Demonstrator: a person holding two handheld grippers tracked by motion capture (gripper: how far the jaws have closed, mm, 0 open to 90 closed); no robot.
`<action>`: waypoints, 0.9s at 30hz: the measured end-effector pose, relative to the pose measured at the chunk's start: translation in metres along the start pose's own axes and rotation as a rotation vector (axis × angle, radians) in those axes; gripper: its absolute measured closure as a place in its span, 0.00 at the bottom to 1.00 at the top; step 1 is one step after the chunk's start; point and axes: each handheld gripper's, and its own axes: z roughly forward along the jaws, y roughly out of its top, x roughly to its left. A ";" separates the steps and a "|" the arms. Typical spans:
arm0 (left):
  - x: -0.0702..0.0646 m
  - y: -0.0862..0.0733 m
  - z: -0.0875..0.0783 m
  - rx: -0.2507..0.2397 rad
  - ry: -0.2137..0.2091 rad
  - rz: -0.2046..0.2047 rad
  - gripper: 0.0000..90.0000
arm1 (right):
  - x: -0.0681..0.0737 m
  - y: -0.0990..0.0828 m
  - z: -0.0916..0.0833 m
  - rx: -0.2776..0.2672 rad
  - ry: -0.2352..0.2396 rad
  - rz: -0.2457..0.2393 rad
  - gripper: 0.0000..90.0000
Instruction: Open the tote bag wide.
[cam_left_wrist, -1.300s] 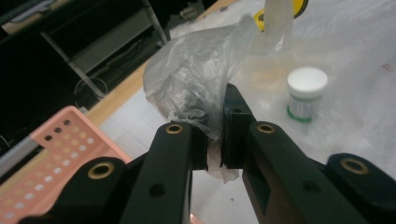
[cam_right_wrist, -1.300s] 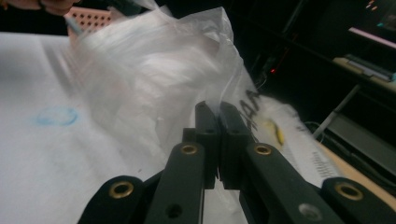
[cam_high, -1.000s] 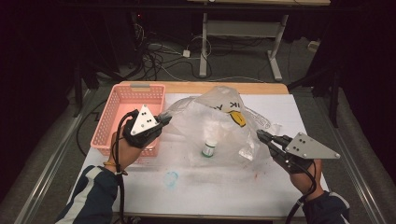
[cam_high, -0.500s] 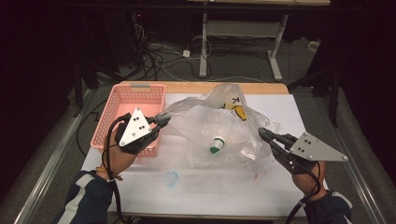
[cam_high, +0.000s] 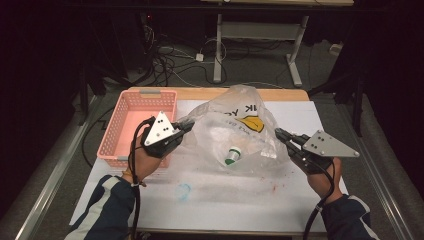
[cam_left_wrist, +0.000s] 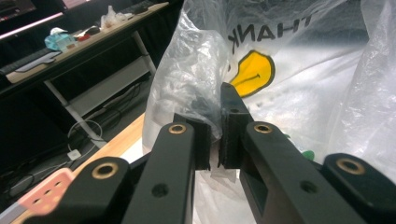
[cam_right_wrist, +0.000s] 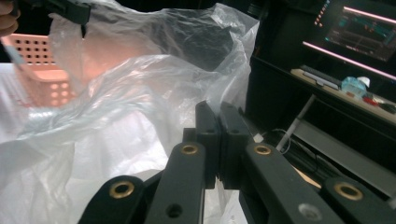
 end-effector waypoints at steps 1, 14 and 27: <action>0.000 0.000 0.005 0.001 -0.002 0.003 0.93 | -0.003 -0.001 0.002 0.001 -0.010 0.010 1.00; 0.005 0.004 0.050 0.003 0.014 0.012 0.93 | -0.040 -0.015 0.028 0.044 -0.120 0.074 1.00; 0.010 -0.001 0.073 0.002 0.007 -0.076 0.93 | -0.049 -0.024 0.052 0.089 -0.159 0.078 1.00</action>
